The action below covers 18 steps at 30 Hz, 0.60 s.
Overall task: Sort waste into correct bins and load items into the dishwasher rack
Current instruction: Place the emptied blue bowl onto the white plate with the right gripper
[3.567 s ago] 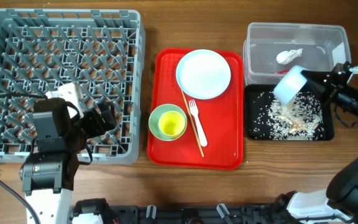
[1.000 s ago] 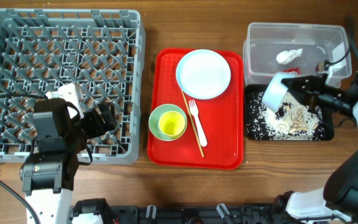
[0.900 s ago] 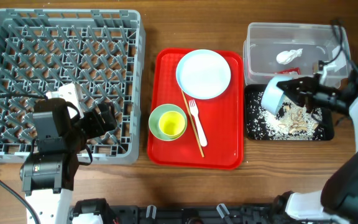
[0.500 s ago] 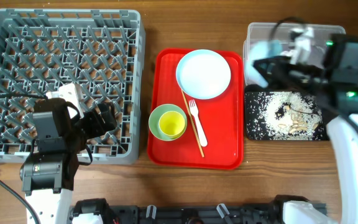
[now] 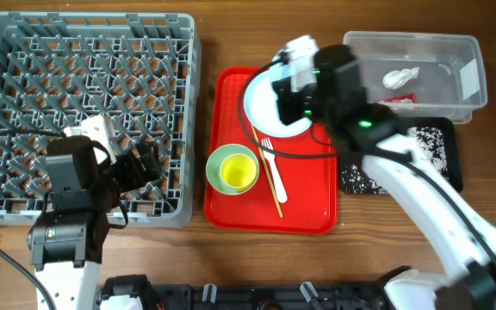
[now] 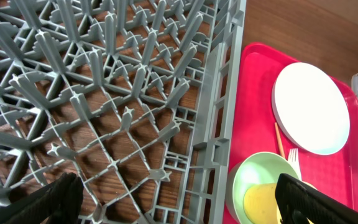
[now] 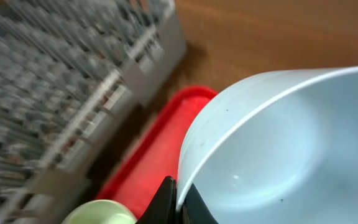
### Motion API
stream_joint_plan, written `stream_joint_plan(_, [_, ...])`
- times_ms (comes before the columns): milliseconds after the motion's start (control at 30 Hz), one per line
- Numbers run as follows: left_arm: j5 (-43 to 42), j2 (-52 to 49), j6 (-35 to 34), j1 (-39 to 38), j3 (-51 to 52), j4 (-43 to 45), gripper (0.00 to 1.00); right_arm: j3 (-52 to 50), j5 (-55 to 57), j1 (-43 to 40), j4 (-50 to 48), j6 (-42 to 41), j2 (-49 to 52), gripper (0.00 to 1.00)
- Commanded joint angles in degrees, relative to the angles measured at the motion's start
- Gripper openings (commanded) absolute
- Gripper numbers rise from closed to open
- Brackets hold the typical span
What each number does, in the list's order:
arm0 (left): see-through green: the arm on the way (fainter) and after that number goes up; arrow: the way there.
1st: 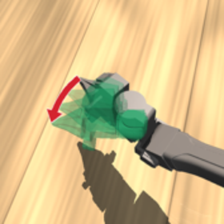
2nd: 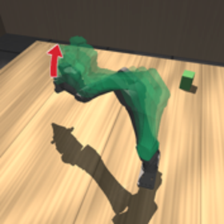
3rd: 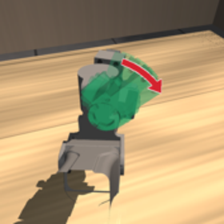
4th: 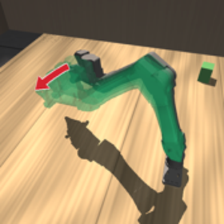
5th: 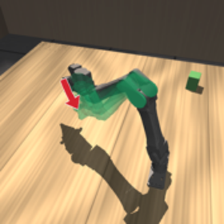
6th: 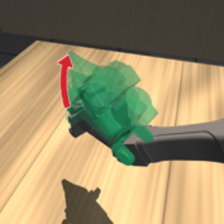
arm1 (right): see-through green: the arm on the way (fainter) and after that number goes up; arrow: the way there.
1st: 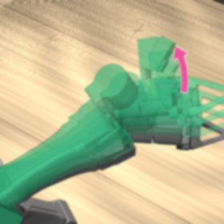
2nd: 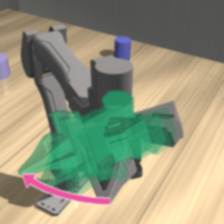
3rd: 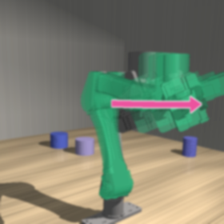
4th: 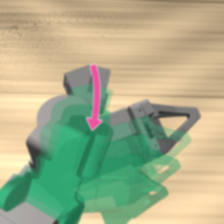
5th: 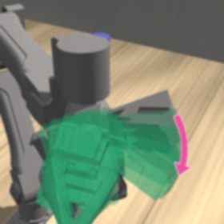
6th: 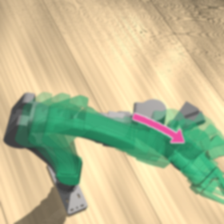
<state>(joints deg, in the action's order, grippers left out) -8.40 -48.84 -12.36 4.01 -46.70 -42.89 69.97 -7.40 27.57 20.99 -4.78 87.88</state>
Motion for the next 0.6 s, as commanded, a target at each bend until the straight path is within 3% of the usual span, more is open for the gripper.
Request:
stream_joint_plan(0, [-0.7,0.3,-0.3,-0.4,-1.0,0.2,1.00,0.5,7.7,0.7,-1.1,-1.6,7.8,0.04])
stream_joint_plan(167, [-0.7,0.3,-0.3,-0.4,-1.0,0.2,1.00,0.5,7.3,0.7,-0.8,-7.2,14.5,0.04])
stream_joint_plan(333, [-0.7,0.3,-0.3,-0.4,-1.0,0.0,1.00,0.5,7.4,0.7,-0.6,-7.4,16.8,0.05])
stream_joint_plan(500, [-0.7,0.3,-0.3,-0.4,-1.0,-0.3,1.00,0.5,5.5,0.7,0.4,-7.3,16.6,0.21])
stream_joint_plan(567, [-0.7,0.3,-0.3,-0.4,-1.0,-0.3,1.00,0.5,2.5,0.7,0.9,-7.3,16.1,0.33])
